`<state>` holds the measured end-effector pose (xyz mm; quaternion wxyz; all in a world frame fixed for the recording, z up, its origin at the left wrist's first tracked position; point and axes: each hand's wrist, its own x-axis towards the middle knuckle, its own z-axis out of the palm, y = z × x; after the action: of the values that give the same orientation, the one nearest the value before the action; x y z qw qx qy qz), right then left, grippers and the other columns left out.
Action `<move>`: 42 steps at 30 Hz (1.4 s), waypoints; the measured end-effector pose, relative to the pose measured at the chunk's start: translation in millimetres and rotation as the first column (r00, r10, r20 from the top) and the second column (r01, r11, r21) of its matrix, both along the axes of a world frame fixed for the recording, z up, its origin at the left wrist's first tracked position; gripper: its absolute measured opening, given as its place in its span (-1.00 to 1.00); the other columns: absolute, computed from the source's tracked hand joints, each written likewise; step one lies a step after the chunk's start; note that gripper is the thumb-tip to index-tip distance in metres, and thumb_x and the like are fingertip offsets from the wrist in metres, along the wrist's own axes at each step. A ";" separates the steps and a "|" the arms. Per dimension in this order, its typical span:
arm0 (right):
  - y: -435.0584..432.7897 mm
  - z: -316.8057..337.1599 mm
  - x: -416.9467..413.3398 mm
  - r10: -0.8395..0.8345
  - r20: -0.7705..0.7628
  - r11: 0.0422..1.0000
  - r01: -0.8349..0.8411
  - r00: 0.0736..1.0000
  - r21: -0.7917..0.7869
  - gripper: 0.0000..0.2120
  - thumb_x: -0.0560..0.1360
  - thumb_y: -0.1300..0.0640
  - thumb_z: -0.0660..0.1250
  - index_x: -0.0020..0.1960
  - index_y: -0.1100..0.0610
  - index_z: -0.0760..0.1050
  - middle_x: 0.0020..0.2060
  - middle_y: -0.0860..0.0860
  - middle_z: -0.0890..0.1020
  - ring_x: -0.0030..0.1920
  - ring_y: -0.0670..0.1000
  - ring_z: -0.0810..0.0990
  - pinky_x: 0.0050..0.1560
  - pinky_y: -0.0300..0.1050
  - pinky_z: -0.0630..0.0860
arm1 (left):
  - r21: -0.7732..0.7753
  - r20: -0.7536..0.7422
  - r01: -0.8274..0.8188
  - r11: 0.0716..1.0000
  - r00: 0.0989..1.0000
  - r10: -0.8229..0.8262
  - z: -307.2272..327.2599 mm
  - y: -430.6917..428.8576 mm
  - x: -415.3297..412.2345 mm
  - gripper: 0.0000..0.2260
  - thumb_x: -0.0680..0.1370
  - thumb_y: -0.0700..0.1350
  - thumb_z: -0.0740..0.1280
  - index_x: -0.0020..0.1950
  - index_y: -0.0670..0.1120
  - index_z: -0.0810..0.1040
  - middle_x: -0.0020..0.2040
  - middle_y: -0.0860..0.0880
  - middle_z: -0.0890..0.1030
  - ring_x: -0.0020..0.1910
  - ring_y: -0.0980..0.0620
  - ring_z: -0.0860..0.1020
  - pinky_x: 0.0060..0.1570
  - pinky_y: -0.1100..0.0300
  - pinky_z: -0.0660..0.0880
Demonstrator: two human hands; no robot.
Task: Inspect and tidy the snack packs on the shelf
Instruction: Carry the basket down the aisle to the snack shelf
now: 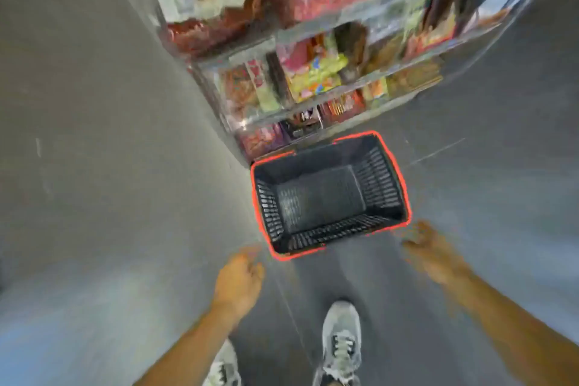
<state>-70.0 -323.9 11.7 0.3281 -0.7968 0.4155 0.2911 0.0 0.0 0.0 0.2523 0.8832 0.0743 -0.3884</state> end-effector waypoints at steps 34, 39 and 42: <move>328.7 307.0 99.8 0.009 0.442 0.982 -0.092 0.897 0.165 -0.86 0.59 0.31 0.24 0.12 0.31 0.47 -0.02 0.21 0.65 0.05 0.21 0.61 0.18 0.17 0.49 | -0.209 0.375 -0.621 0.755 0.662 0.649 338.6 383.4 -6.8 -0.95 0.61 -0.18 0.27 0.06 -0.08 0.45 -0.02 -0.13 0.64 -0.06 -0.10 0.59 0.02 -0.09 0.50; 364.1 375.0 163.4 -0.068 0.533 0.966 -0.078 0.843 0.247 -0.82 0.61 0.25 0.23 0.19 0.26 0.47 0.07 0.16 0.63 0.12 0.14 0.59 0.22 0.09 0.48 | -0.302 0.421 -0.633 0.713 0.582 0.695 399.8 414.1 59.3 -0.93 0.62 -0.18 0.26 0.09 -0.11 0.46 -0.05 -0.06 0.60 -0.11 -0.02 0.55 -0.05 0.04 0.44; 379.8 404.2 219.8 -0.143 0.545 0.942 -0.056 0.826 0.332 -0.85 0.60 0.24 0.25 0.15 0.22 0.48 0.09 0.21 0.62 0.13 0.19 0.59 0.21 0.18 0.49 | -0.337 0.471 -0.628 0.702 0.533 0.703 427.1 428.9 111.3 -0.94 0.61 -0.19 0.26 0.07 -0.07 0.46 -0.15 0.04 0.58 -0.21 0.12 0.51 -0.12 0.11 0.38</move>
<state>149.8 55.9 415.9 0.5722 -0.7699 0.2635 0.1020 111.3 428.9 427.1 0.4461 0.8424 0.3018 0.0147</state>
